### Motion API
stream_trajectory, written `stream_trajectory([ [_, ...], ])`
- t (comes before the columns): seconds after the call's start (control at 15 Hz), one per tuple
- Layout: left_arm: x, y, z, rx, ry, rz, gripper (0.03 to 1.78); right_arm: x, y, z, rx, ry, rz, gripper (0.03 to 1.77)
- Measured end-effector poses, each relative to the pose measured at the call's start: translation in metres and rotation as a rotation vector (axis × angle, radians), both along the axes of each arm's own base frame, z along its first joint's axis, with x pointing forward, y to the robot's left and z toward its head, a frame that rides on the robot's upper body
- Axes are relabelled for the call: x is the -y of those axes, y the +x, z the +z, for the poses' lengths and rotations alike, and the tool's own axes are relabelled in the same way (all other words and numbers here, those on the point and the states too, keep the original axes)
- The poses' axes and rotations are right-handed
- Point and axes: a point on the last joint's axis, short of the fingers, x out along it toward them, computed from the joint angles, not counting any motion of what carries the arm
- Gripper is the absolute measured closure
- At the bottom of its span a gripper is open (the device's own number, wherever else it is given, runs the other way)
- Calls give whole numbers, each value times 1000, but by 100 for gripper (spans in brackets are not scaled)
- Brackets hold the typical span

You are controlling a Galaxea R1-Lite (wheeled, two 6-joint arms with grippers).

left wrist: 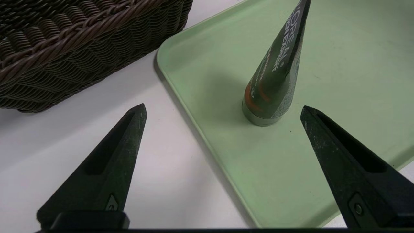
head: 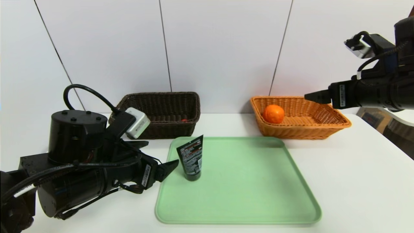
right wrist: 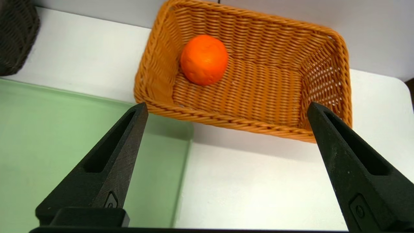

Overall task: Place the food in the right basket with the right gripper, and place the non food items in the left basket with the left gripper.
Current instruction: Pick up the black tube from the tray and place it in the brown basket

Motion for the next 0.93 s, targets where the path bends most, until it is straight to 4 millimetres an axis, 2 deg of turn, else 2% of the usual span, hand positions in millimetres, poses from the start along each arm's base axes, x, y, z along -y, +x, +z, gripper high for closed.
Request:
stream_trajectory([
  [0.2, 4, -3, 0, -7, -9, -39, 12, 10, 0, -3, -7, 2, -35, 11],
  [0.47, 18, -3, -1, -29, -55, -67, 12, 13, -1, -8, -4, 4, -47, 11],
  [0.93, 49, 17, -18, 5, -134, -99, 12, 26, -11, -18, -26, 9, -78, 11],
])
